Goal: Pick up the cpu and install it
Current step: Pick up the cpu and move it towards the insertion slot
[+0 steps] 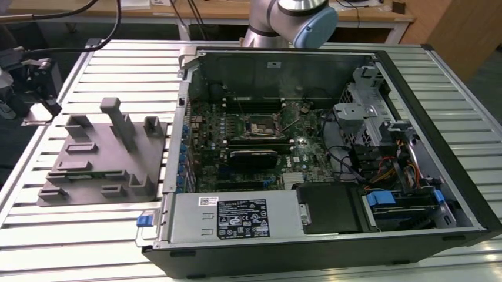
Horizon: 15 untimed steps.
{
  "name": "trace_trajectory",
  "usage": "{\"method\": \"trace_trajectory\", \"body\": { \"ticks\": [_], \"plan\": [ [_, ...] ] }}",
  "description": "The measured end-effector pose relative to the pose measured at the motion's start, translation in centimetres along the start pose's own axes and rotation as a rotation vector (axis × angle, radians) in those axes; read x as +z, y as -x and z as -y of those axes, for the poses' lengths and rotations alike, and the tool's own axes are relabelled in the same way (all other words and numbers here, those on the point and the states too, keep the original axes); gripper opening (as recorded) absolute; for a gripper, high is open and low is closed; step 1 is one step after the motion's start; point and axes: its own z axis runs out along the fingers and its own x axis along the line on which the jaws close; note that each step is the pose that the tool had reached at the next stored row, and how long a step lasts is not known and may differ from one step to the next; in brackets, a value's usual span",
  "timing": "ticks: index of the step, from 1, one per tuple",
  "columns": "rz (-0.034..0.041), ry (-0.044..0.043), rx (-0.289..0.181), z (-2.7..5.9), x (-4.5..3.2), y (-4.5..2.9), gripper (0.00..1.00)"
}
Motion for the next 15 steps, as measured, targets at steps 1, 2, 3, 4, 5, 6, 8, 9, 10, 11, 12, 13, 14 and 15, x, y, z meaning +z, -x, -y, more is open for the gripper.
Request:
{"method": "trace_trajectory", "body": {
  "ticks": [1,2,3,4,5,6,8,9,10,11,12,13,14,15],
  "plan": [
    [0.0000,0.0000,0.000,-0.01,-0.27,0.00,0.53],
    [0.0000,0.0000,0.000,-0.02,-0.59,0.01,0.53],
    [0.0000,0.0000,0.000,-0.04,-0.92,0.01,0.53],
    [0.0000,0.0000,0.000,-0.05,-1.25,0.02,0.53],
    [0.0000,0.0000,0.000,-0.06,-1.55,0.02,0.53],
    [-0.0001,-0.0001,0.000,-0.07,-1.86,0.02,0.53],
    [0.0000,0.0000,0.000,-0.10,-2.47,0.03,0.53],
    [0.0000,0.0000,0.000,-0.11,-2.79,0.04,0.53],
    [-0.0001,0.0000,0.000,-0.12,-3.12,0.04,0.53],
    [0.0000,0.0000,0.000,-0.14,-3.49,0.05,0.53],
    [0.0000,0.0000,0.000,-0.16,-3.86,0.05,0.53],
    [-0.0001,0.0000,0.000,-0.17,-4.22,0.06,0.53],
    [0.0000,-0.0001,0.000,-0.18,-4.56,0.07,0.53],
    [0.0000,0.0000,0.000,-0.20,-4.93,0.07,0.53]
  ]
}}
